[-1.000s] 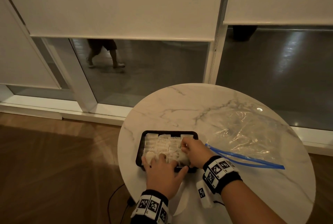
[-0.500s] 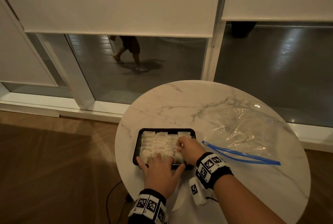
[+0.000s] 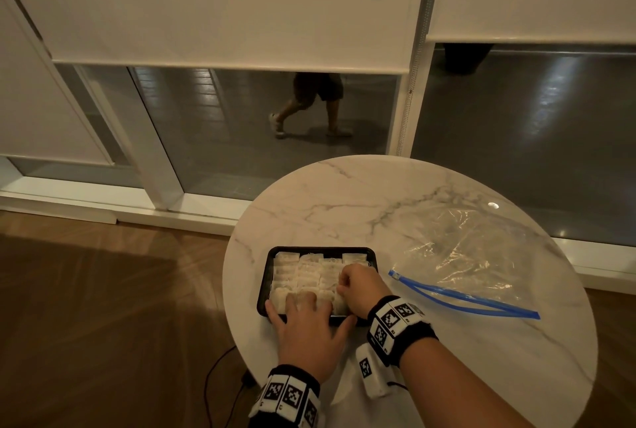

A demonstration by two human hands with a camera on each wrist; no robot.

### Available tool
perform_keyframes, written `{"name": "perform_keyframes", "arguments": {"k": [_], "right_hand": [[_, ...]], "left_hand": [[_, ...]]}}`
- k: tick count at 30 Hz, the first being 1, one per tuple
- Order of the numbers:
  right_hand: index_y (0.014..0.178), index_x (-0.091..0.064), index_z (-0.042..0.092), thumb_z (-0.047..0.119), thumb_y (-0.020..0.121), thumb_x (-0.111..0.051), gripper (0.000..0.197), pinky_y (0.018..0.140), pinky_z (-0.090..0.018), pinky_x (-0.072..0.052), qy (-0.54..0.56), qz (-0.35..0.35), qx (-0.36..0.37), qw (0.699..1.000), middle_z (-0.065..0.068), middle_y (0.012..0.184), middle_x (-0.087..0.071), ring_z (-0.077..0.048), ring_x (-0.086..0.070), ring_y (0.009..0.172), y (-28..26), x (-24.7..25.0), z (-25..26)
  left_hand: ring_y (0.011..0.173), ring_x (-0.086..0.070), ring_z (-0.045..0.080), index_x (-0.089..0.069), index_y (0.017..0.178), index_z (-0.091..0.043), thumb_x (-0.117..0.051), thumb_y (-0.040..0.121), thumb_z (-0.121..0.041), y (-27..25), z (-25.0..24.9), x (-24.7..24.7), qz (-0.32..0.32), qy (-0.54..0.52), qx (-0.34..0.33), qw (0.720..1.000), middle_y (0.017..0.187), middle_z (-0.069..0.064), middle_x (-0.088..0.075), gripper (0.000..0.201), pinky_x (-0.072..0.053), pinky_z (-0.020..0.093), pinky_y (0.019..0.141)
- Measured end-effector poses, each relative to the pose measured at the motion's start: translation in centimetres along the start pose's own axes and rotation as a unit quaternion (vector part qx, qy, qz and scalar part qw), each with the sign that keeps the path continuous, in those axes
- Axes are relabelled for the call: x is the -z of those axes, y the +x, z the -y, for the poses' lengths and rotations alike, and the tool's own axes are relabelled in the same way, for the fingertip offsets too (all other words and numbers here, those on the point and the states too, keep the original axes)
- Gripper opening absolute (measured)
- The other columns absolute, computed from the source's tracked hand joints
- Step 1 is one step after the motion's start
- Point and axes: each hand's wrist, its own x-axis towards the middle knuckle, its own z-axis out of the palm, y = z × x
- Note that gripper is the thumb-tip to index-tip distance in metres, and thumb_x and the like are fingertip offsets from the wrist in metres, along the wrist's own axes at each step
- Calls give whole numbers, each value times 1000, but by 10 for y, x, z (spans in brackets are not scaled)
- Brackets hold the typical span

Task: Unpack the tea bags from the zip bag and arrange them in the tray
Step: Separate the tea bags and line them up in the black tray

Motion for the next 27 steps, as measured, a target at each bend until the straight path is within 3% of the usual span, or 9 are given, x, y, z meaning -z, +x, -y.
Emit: {"name": "perform_keyframes", "arguments": {"k": [3, 7, 11, 20, 24, 27], "right_hand": [[96, -65, 19, 15, 90, -62, 7, 81, -25, -51, 12, 3, -6, 1000, -1, 101, -66, -15, -62, 92, 1, 1, -3], [104, -63, 21, 4, 85, -62, 26, 80, -21, -47, 9, 5, -12, 1000, 1, 111, -61, -14, -58, 98, 1, -1, -7], [104, -61, 21, -2, 83, -60, 31, 79, -21, -47, 8, -7, -13, 1000, 0, 112, -60, -14, -58, 96, 1, -5, -8], [100, -59, 23, 0, 82, -60, 29, 83, -28, -53, -17, -31, -18, 999, -3, 110, -62, -19, -62, 95, -1, -16, -5], [105, -58, 23, 0, 82, -62, 33, 85, -30, -55, -27, -25, -15, 999, -4, 113, -62, -20, -62, 98, 1, -16, -6], [109, -59, 23, 1, 83, -62, 34, 86, -29, -55, -16, -24, -19, 999, -3, 113, -61, -20, -62, 100, 1, -15, -7]], "left_hand": [[138, -33, 23, -59, 114, -35, -13, 84, -82, -1, 1, 0, -6, -5, -7, 1000, 130, -8, -54, 73, 11, 68, 115], [136, -37, 17, -61, 109, -35, -7, 77, -84, 0, 3, 2, -19, -12, -7, 1000, 123, -7, -58, 79, 16, 63, 117], [133, -40, 18, -62, 109, -35, -5, 75, -83, -1, 1, 2, -19, -9, 4, 1000, 121, -5, -57, 82, 14, 62, 118], [131, -39, 18, -56, 112, -41, -6, 77, -77, -3, 3, 3, -24, -12, -19, 999, 126, -6, -50, 71, 8, 60, 121], [129, -43, 18, -59, 112, -38, -2, 80, -76, -2, 6, 2, -35, 13, -24, 999, 123, -6, -54, 75, 3, 58, 122], [129, -44, 17, -60, 119, -37, -4, 80, -78, -1, 6, 3, -40, 8, -18, 999, 123, -7, -56, 79, 6, 55, 123]]}}
